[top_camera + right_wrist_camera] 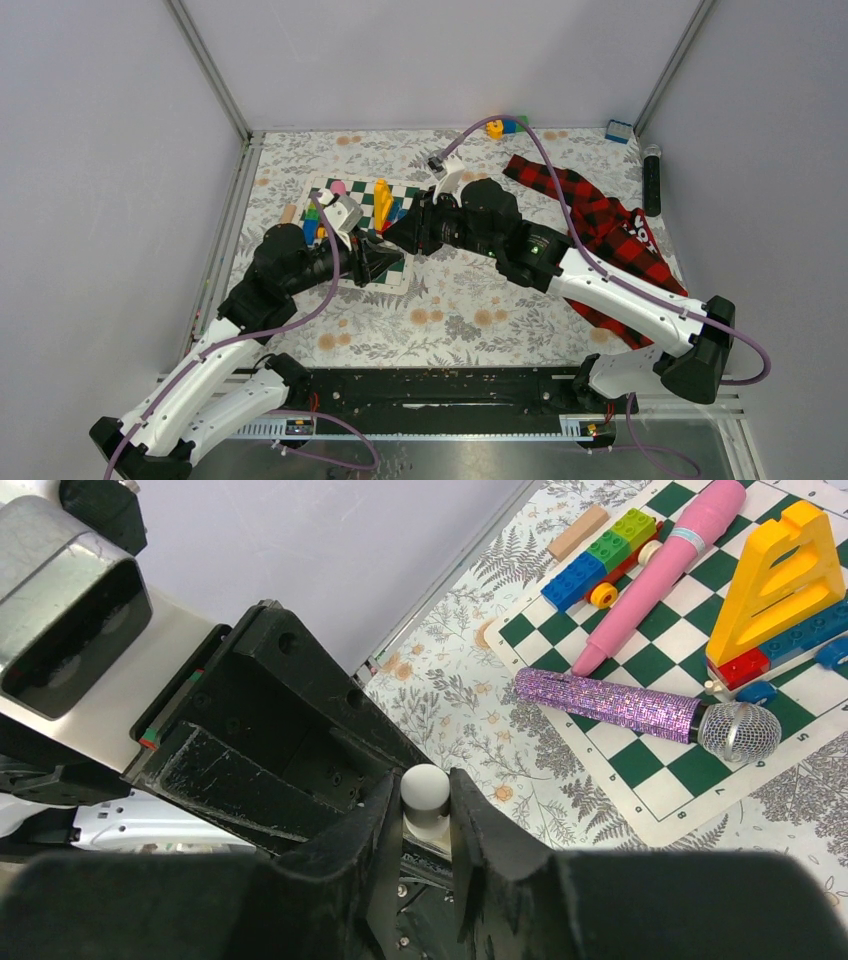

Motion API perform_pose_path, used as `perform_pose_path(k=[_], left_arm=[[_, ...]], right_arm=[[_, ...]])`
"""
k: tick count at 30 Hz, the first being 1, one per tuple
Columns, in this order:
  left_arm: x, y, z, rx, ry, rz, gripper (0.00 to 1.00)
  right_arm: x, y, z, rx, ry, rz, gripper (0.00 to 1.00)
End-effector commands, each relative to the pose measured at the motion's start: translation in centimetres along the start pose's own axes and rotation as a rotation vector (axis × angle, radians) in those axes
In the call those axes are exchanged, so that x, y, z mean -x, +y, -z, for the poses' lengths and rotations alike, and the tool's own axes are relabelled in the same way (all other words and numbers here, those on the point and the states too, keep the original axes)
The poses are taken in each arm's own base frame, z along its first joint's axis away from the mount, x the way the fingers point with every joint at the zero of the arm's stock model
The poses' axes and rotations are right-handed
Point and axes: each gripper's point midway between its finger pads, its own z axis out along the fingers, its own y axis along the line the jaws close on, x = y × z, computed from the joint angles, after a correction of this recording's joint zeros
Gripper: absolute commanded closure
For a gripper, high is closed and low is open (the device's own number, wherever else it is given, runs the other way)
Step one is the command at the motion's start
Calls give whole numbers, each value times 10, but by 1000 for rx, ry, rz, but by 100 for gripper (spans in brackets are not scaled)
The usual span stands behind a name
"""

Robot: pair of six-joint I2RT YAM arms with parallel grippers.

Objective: Paint the nails
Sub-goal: Unscrew the nail polish bottle.

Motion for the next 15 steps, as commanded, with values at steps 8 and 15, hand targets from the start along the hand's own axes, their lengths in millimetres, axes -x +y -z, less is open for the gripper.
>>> perform_pose_path(k=[8, 15], left_arm=[[33, -49, 5, -279, -90, -31, 100], [34, -72, 11, -434, -82, -30, 100]], right_arm=[[30, 54, 38, 341, -50, 147, 100], [21, 86, 70, 551, -37, 275, 100]])
